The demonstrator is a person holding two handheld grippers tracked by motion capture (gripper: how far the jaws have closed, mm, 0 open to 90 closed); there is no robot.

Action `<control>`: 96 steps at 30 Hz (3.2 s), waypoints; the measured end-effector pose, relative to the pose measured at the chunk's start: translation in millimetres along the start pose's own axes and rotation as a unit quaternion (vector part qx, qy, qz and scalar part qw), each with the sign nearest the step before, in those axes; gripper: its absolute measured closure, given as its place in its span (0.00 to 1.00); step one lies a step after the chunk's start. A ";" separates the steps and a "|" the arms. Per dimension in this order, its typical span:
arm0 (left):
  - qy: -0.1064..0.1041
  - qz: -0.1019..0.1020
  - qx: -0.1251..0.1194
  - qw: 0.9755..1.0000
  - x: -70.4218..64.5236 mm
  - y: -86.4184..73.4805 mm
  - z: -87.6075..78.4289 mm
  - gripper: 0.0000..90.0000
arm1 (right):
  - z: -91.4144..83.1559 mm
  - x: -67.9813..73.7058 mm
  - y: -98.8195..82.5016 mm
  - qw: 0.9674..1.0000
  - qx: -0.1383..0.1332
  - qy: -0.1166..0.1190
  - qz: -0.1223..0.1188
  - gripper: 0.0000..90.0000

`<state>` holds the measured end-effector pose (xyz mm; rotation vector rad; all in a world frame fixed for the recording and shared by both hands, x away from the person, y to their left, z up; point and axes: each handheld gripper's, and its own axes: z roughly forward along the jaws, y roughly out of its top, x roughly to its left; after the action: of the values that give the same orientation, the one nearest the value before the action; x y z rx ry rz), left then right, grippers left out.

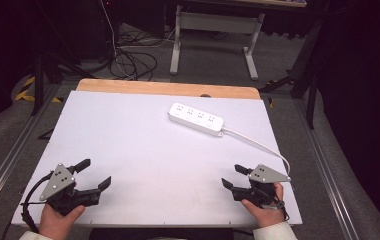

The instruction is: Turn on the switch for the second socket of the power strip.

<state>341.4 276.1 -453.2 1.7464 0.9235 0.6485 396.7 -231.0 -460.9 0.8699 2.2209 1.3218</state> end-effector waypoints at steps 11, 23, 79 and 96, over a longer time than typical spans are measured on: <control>0.007 0.021 -0.001 1.000 -2.9 0.8 -0.7 0.15 | 0.4 0.7 0.5 1.000 -0.002 0.003 -0.002 0.37; 0.007 0.019 -0.003 1.000 -2.9 0.7 -1.7 0.15 | 0.8 3.1 4.0 1.000 -0.001 0.003 -0.007 0.37; 0.017 0.027 0.002 0.999 -3.9 0.5 -0.6 0.15 | 27.1 -29.6 107.3 0.998 0.042 0.026 -0.039 0.83; 0.021 0.028 0.004 0.999 -3.0 0.0 -1.0 0.15 | 76.8 -52.7 131.0 0.998 0.063 0.002 -0.029 1.00</control>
<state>338.9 274.2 -452.8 1.7758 0.9102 0.7214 522.2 -172.8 -379.1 0.8415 2.3353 1.1680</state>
